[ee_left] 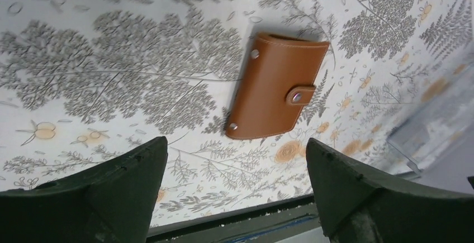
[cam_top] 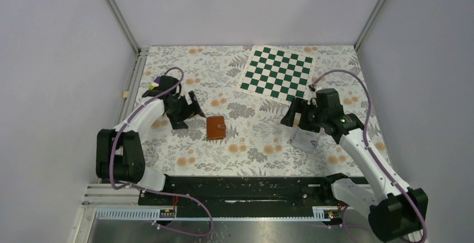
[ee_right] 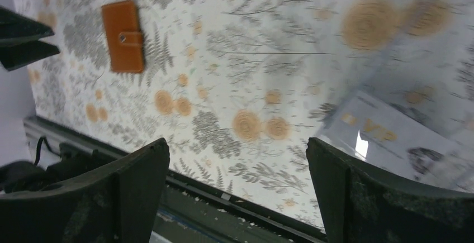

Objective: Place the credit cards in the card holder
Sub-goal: Move the card holder to the center of the board, then open the card holder at the center of the board.

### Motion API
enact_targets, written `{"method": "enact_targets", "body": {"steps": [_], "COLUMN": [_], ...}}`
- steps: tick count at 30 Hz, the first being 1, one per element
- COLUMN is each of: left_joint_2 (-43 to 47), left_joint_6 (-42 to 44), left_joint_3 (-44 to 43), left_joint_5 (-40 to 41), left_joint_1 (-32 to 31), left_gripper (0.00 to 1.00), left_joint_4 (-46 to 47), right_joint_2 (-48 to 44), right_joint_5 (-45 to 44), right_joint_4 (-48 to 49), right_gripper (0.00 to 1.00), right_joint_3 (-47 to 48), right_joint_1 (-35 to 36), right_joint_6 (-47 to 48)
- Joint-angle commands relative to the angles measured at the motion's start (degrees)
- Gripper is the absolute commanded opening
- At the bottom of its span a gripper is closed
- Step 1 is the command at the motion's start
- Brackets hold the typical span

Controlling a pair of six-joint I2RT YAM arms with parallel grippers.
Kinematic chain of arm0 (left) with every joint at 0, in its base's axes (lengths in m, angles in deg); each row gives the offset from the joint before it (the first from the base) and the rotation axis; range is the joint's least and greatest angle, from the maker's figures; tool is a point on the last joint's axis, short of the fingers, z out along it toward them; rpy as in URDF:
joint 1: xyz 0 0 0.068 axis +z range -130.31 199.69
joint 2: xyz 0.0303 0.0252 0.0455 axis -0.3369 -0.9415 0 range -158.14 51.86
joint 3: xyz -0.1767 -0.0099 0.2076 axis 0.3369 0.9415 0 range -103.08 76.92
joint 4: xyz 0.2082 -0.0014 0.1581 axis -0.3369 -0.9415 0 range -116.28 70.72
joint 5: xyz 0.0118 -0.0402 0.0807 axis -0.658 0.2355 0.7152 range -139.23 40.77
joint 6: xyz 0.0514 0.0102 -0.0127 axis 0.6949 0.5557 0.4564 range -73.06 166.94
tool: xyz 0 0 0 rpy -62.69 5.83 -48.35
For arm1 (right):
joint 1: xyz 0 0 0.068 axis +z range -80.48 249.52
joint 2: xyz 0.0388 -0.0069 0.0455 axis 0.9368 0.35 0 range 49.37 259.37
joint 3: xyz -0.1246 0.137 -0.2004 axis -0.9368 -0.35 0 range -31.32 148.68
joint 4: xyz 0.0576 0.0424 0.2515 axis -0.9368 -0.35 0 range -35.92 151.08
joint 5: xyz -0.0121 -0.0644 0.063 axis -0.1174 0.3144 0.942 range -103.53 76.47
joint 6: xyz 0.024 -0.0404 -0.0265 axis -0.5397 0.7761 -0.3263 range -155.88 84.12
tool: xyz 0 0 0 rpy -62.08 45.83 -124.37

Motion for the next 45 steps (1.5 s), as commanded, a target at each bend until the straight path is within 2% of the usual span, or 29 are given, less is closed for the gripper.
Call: {"method": "enact_targets", "body": {"steps": [1,4,8,12,19,24,30,35,38,40,43,45], "left_joint_2": [6.0,6.2,2.5,-3.0,-10.8,-14.1,-13.2,-7.9,-3.9,-1.2,1.9,3.4], "left_joint_6": [2.0,0.8,-2.7,-2.6,-2.2,-3.0,-6.1,-9.1,-10.4,-11.4,-12.0,-11.9], "left_joint_3": [7.7,10.8,13.4,12.7,10.6,9.1,9.7,13.5,15.7,16.9,18.9,19.4], "left_joint_5": [-10.3,-13.9,-19.9,-20.6,-16.9,-16.6,-21.2,-29.0,-30.7,-30.8,-30.2,-28.9], "left_joint_1": [4.5,4.9,4.8,4.7,4.4,2.2,-0.8,-1.9,-3.3,-3.5,-3.5,-3.5], "left_gripper": [0.93,0.91,0.85,0.79,0.75,0.73,0.70,0.70,0.69,0.68,0.68,0.69], "left_joint_4": [7.3,11.2,20.0,22.4,22.3,22.9,27.7,34.5,36.2,36.6,36.6,35.3], "right_joint_2": [7.9,16.8,29.0,38.4,50.5,58.2,64.7,64.5,63.0,61.6,59.2,57.5], "right_joint_5": [-2.0,-1.5,1.3,4.4,7.8,9.7,13.0,14.2,14.4,14.5,15.2,15.4], "right_joint_4": [-0.6,1.0,4.8,10.8,21.4,25.6,33.6,40.4,44.1,46.8,49.7,49.6], "right_gripper": [0.99,0.98,0.83,0.70,0.66,0.63,0.60,0.59,0.54,0.46,0.19,0.08], "right_joint_3": [7.6,12.5,17.7,20.4,24.2,28.2,29.9,26.3,24.2,22.2,20.0,19.2], "right_joint_1": [9.7,14.8,18.3,20.8,25.6,27.7,28.7,28.7,28.6,28.5,28.1,27.9], "right_joint_6": [-3.4,-7.1,-10.6,-14.8,-21.3,-24.6,-29.4,-31.3,-31.8,-32.4,-33.0,-32.5]}}
